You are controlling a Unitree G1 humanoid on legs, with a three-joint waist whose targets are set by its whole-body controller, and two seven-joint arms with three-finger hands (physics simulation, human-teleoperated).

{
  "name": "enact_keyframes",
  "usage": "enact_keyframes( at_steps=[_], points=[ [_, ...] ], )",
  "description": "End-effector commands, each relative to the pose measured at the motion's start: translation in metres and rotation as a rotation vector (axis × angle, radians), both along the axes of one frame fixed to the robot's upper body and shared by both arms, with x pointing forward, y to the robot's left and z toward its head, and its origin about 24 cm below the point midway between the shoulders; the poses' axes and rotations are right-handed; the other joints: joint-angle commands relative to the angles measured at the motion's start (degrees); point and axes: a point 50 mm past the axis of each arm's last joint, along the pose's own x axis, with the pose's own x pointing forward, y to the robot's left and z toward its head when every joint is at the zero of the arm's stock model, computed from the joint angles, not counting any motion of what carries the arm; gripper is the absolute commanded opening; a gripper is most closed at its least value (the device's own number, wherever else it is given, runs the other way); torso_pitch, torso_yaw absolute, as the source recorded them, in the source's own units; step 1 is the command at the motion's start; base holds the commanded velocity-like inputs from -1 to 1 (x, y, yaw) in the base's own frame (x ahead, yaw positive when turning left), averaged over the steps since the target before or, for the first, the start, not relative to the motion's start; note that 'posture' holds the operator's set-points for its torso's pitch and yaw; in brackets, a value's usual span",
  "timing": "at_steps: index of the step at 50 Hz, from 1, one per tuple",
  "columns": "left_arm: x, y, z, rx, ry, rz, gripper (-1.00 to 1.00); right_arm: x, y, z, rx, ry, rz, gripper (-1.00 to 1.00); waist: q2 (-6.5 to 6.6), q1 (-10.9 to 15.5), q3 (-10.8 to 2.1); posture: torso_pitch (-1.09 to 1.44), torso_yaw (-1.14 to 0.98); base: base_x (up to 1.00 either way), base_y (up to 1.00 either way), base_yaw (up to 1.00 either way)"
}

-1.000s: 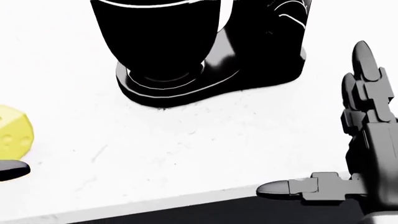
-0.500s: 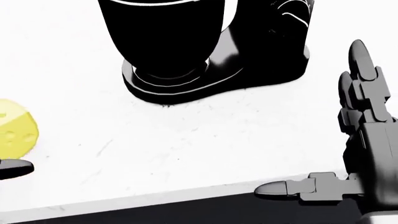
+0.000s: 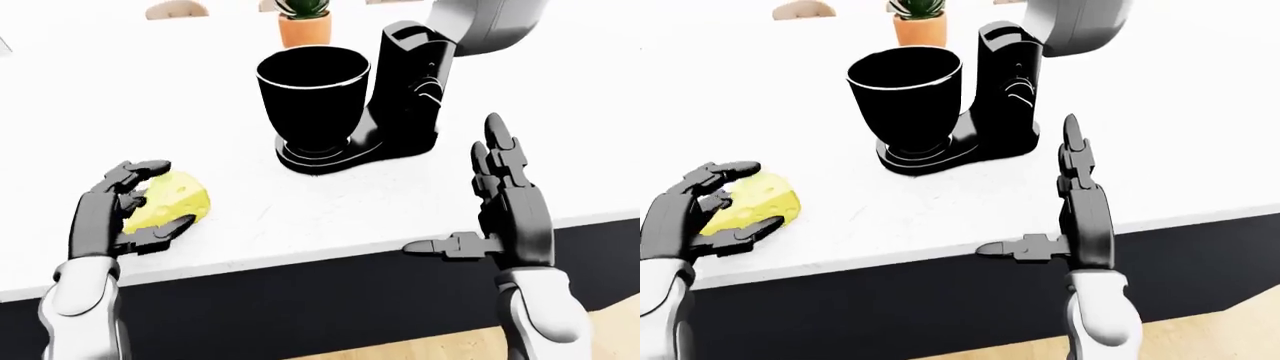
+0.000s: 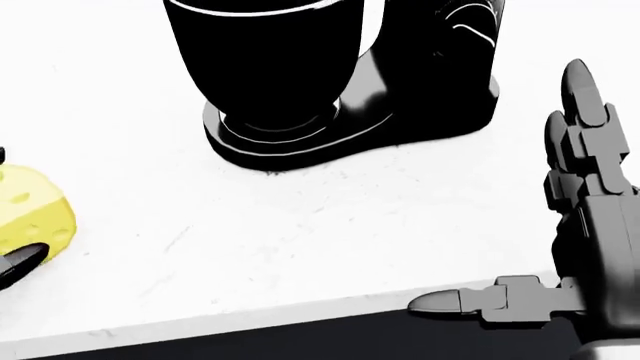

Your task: Place the cheese in the stand mixer bowl.

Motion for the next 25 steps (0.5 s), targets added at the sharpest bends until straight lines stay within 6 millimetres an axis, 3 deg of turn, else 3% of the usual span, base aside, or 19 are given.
enact_keyframes(
  at_steps=[1,13,25],
  points=[
    [0.001,-0.007,-0.021,-0.012,0.129,-0.058,-1.0,-0.005,0.001,0.013,-0.015,-0.079,0.0,1.0,-0.25,0.2,-0.09,0.0,0.0,0.0,0.0,0.0],
    [0.001,-0.009,-0.021,-0.01,0.136,-0.081,-1.0,-0.005,0.001,0.013,-0.016,-0.086,0.002,1.0,0.03,0.1,-0.34,0.0,0.0,0.0,0.0,0.0],
    [-0.002,-0.008,0.02,0.001,0.045,-0.074,-1.0,-0.007,0.0,0.015,-0.017,-0.092,-0.003,1.0,-0.26,-0.1,0.12,0.0,0.0,0.0,0.0,0.0]
  ],
)
